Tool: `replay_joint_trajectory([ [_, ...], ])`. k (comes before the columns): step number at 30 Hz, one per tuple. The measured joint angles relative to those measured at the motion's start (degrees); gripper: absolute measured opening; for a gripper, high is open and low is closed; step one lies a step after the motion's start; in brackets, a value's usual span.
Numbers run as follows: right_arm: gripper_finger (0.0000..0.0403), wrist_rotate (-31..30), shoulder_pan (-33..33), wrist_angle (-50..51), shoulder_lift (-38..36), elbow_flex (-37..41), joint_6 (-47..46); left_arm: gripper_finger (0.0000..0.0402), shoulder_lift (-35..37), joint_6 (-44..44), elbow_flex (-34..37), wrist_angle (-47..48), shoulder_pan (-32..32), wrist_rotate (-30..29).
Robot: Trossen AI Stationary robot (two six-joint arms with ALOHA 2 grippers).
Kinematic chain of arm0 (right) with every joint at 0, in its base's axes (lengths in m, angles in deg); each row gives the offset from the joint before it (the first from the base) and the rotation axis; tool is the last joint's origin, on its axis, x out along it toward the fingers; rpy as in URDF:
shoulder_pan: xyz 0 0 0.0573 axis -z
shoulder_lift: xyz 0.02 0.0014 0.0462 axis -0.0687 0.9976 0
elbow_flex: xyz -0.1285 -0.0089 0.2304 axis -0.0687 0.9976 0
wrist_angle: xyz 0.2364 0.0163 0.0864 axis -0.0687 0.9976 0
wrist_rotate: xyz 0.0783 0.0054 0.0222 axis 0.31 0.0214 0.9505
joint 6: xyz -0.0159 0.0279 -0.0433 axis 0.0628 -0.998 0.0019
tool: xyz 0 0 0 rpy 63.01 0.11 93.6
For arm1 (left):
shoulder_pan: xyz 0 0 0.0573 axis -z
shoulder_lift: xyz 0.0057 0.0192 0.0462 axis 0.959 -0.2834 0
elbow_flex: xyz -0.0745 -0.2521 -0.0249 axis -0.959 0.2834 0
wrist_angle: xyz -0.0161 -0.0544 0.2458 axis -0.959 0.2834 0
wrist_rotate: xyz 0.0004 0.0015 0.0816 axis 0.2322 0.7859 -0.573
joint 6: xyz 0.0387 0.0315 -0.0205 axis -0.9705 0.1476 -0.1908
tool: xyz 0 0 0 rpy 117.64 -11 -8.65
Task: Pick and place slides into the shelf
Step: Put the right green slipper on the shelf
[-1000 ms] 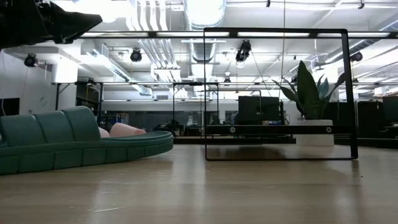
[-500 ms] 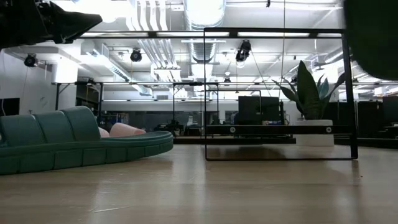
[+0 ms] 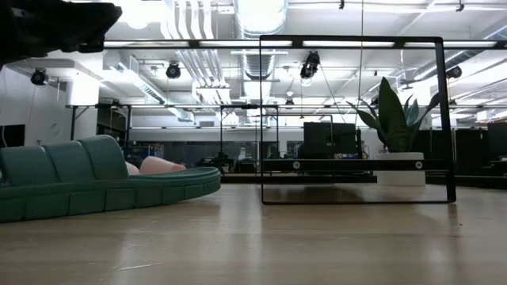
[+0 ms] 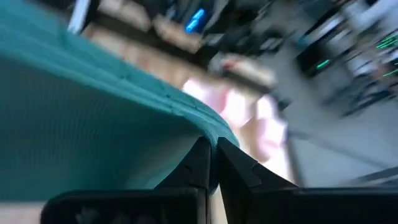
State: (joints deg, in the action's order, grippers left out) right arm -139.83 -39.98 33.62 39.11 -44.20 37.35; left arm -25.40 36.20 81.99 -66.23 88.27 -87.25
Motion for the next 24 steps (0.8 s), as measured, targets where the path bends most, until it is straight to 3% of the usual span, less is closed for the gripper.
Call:
replay_joint_trajectory([
  [5, 0.0011, -11.14, 0.45, -10.22, 0.0, 1.03, 6.34, 0.0083, -1.35, -0.15, 0.0, -1.89, -0.01, 1.68],
  [9, 0.0011, -14.81, 1.62, -13.62, -0.04, 1.01, 3.85, 0.0083, -2.27, -1.54, 0.0, -8.62, -0.01, 1.81],
  [15, 0.0011, -19.22, 2.83, -14.15, -0.17, -0.71, 0.7, 0.0083, -5.91, -17.99, -0.01, -15.43, -0.01, 1.97],
  [20, 0.0011, -19.33, 3.65, -15.31, -0.15, -1.55, 0.62, 0.0083, -11.66, -37.32, -1.04, -19.02, -0.01, 2.59],
  [24, 0.0011, -19.24, 3.99, -17.07, -0.16, -1.68, 2.27, 0.0085, -17.97, -45.24, -3.37, -22.57, -0.01, 3.31],
])
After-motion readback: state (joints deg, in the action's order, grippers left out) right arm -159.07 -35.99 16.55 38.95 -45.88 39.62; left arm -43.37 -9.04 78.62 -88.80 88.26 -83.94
